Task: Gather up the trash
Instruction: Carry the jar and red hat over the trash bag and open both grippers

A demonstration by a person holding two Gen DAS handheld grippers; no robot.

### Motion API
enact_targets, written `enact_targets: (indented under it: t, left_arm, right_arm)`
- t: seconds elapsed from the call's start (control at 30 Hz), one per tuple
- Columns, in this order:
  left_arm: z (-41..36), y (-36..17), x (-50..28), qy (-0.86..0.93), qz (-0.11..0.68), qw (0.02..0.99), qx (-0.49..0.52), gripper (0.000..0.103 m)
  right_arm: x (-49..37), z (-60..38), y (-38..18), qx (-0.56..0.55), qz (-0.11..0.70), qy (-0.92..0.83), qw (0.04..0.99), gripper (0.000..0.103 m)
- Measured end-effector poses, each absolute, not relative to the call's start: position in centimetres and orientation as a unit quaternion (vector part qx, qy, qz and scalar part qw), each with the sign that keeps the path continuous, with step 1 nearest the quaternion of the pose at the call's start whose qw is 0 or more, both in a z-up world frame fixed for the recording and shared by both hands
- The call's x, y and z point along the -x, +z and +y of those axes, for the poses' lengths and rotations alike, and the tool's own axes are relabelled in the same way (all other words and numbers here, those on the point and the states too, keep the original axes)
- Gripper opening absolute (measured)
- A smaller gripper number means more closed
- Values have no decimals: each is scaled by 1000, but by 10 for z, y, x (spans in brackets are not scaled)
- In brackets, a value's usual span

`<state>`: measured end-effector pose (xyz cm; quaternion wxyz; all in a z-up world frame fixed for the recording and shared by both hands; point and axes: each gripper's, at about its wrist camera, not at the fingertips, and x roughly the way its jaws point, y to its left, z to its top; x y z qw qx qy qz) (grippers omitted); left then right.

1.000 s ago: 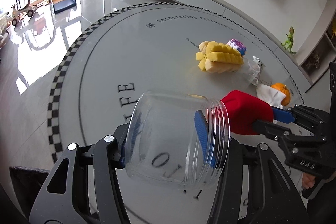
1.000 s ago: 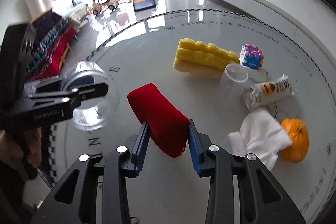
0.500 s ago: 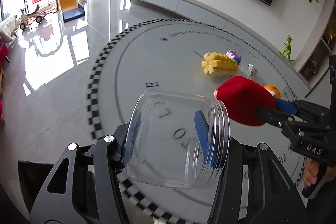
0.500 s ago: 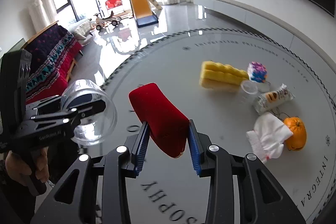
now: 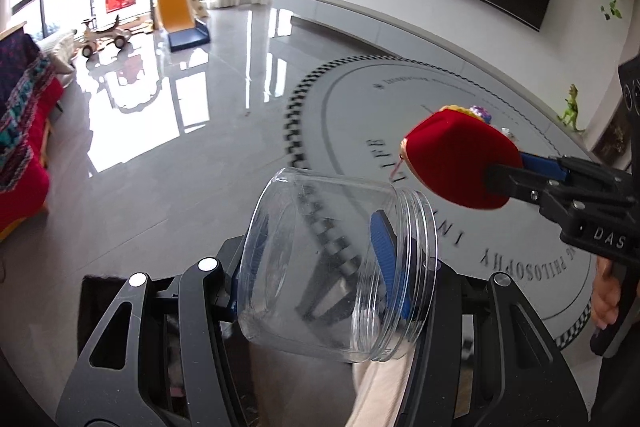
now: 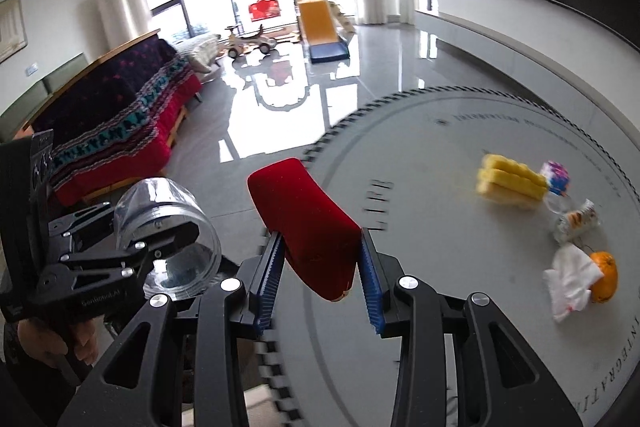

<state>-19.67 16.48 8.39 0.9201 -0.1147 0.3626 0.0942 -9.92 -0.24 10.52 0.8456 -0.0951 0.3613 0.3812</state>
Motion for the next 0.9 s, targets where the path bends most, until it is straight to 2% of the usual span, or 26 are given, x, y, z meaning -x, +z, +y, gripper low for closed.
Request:
enact_targets:
  t: [0.43, 0.9]
  left_arm:
    - [216, 49, 273, 162, 380, 900, 139, 52]
    - [279, -6, 373, 256, 420, 848, 198, 52]
  right_arm:
    - [156, 79, 93, 100, 376, 437, 811, 39]
    - [234, 172, 37, 118, 439, 495, 740, 40]
